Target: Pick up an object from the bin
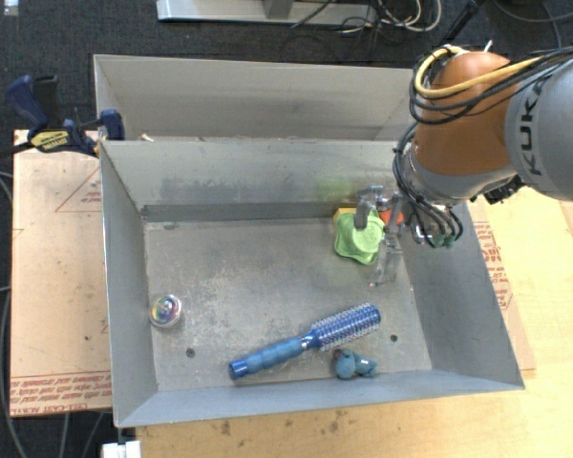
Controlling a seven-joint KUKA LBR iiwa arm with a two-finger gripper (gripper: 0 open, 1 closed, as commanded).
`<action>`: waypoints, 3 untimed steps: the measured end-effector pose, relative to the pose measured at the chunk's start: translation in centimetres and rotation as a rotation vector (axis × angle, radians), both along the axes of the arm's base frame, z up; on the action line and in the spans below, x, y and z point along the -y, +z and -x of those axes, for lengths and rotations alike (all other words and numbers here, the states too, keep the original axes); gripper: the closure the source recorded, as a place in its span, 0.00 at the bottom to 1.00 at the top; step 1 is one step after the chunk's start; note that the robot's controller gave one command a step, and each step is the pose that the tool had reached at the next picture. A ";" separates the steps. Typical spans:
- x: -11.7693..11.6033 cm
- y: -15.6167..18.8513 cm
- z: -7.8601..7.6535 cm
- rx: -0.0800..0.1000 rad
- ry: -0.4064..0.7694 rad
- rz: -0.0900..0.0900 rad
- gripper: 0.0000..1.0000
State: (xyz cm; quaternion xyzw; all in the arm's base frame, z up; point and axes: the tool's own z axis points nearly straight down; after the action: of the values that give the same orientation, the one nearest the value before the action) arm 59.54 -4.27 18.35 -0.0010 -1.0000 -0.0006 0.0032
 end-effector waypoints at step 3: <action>-4.1 -11.4 9.0 0.010 0.491 -0.001 1.00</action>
Offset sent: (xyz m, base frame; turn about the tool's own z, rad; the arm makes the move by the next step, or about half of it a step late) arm -0.0539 -0.0110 -0.1127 -0.1860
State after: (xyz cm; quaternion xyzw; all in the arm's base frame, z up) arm 50.52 -0.18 6.97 0.2421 -0.9702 -0.0005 -0.0018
